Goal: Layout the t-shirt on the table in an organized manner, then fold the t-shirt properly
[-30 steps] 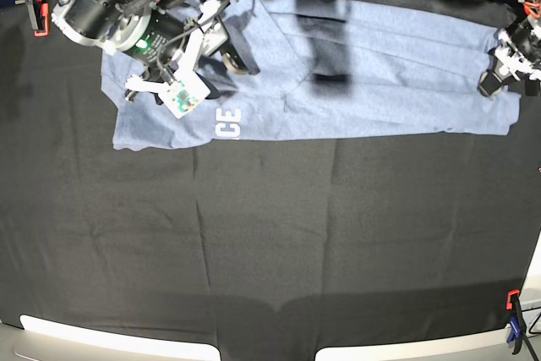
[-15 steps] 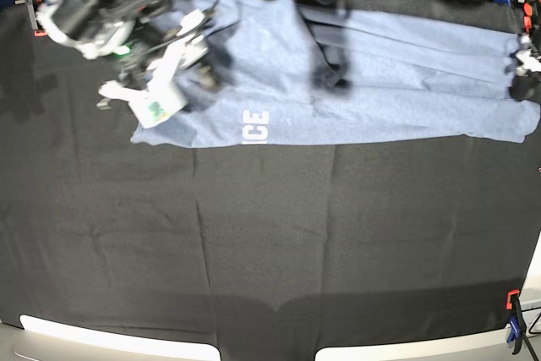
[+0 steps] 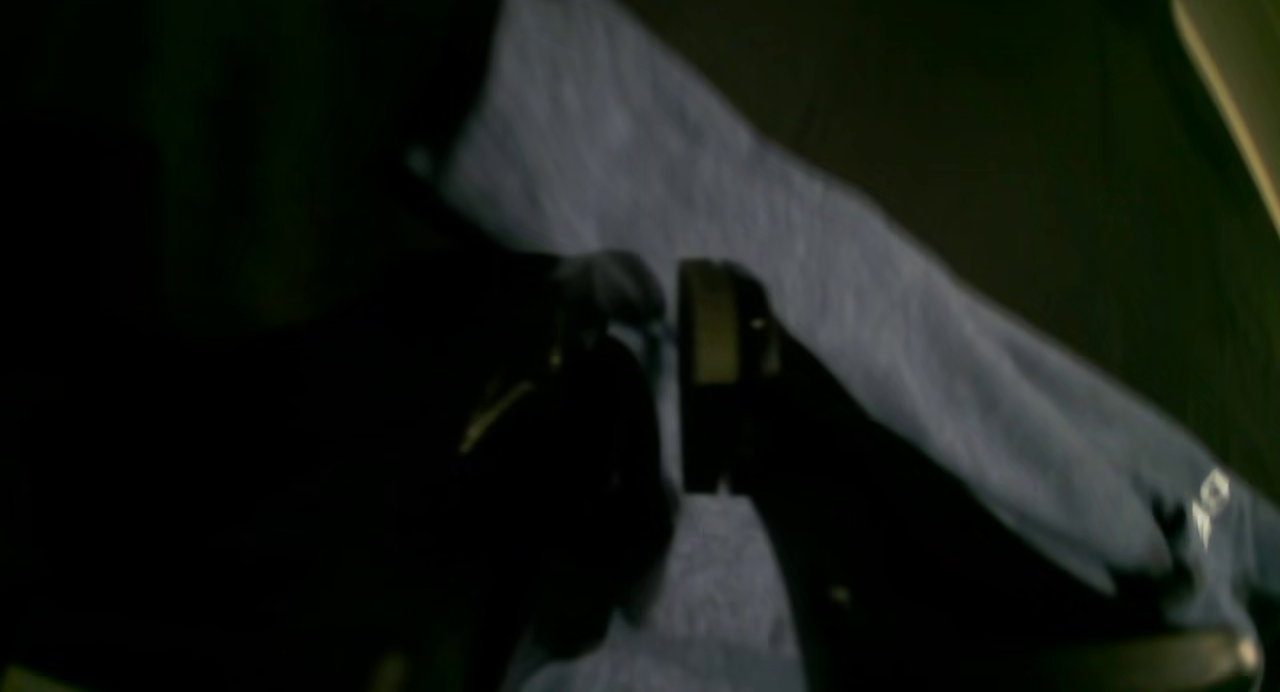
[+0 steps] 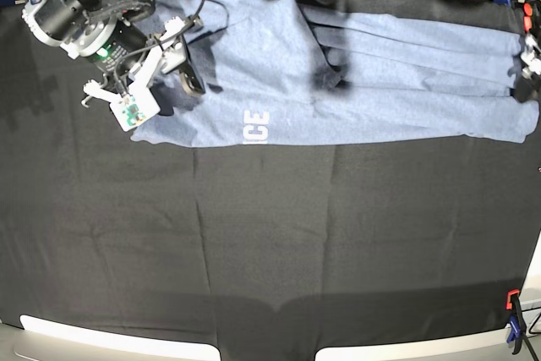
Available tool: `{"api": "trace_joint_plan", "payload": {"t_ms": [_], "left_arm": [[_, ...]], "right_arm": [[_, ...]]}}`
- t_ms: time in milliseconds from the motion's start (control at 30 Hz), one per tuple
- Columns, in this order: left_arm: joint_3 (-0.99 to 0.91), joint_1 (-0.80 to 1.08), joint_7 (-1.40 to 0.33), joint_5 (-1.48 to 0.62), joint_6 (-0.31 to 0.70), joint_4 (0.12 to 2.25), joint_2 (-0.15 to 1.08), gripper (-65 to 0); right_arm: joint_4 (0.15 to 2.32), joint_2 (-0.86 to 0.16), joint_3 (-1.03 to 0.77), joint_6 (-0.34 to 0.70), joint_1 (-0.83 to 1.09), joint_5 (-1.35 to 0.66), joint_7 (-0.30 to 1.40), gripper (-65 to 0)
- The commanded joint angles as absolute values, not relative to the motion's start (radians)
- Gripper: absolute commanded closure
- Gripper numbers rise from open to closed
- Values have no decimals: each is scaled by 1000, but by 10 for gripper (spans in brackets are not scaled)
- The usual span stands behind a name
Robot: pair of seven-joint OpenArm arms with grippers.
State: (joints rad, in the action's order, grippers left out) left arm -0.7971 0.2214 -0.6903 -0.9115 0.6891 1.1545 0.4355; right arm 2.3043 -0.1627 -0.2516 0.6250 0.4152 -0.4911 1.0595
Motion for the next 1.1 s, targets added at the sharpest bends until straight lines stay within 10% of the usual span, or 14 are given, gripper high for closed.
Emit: {"api": "trace_joint_plan", "payload": {"t_ms": [0, 767, 1067], "left_arm": [[-803, 215, -658, -931, 698, 1171, 459, -159], [-698, 191, -455, -550, 579, 1171, 459, -166], [-698, 191, -591, -728, 668, 1171, 415, -166]], "right_arm": [[2323, -166, -255, 628, 411, -505, 1037, -307], [2323, -166, -255, 628, 411, -510, 1055, -307], [2323, -166, -255, 628, 411, -530, 1056, -307]]}}
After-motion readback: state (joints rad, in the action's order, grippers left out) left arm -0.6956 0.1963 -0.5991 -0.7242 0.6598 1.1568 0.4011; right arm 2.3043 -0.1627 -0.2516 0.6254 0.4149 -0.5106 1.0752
